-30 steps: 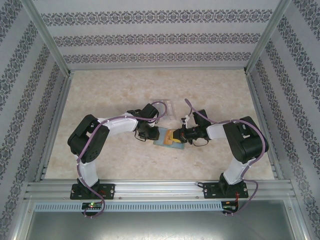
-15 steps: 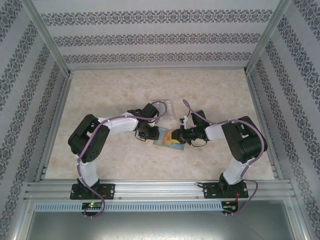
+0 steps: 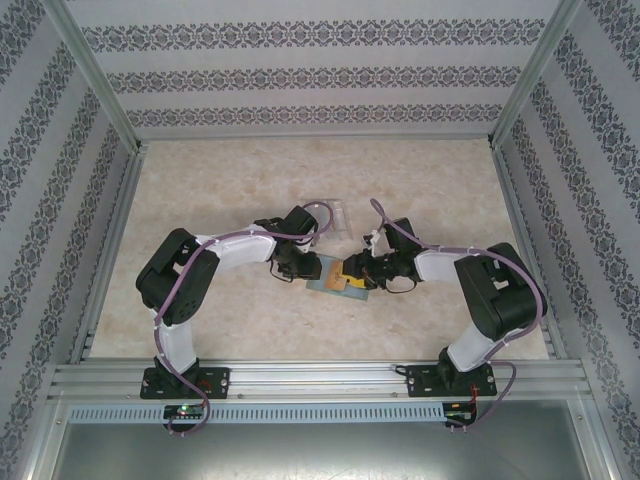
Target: Put the credit cards into the card holder
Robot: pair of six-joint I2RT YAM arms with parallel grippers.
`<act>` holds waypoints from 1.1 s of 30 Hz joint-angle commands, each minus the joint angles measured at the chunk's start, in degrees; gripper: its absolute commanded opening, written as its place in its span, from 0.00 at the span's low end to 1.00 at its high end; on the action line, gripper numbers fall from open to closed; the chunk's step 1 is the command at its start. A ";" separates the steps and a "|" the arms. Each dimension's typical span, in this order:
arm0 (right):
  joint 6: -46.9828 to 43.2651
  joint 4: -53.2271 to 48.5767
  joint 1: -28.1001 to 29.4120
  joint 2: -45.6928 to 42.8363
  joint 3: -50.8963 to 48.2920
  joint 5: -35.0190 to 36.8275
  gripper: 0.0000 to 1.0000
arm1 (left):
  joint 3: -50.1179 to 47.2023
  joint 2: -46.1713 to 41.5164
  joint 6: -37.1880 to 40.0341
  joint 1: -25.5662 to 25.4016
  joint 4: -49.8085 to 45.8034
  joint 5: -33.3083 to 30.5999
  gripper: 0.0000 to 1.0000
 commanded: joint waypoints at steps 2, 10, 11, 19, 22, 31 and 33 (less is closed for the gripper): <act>-2.85 -7.08 1.04 -2.70 1.40 5.19 0.36 | 0.31 0.68 -0.82 0.66 0.29 0.82 0.31; -3.54 -7.89 2.11 -0.31 3.35 5.65 0.19 | 0.48 1.74 -1.15 0.63 1.17 2.26 0.30; -3.70 -8.09 2.19 0.01 3.56 6.07 0.19 | 0.37 1.78 -1.26 0.67 1.22 2.24 0.30; -8.06 -17.18 3.57 -2.20 6.59 13.14 0.41 | 0.07 1.87 -1.09 0.76 1.31 2.01 0.29; -7.60 -17.23 4.24 -2.24 6.84 13.36 0.42 | 0.07 1.81 -0.91 0.81 1.33 1.89 0.28; -6.64 -14.57 6.66 1.69 8.64 14.16 0.25 | -0.30 2.11 -1.52 0.92 1.92 2.21 0.28; -7.12 -14.99 7.09 1.99 9.29 14.63 0.21 | -0.46 1.96 -1.62 0.94 2.05 2.17 0.28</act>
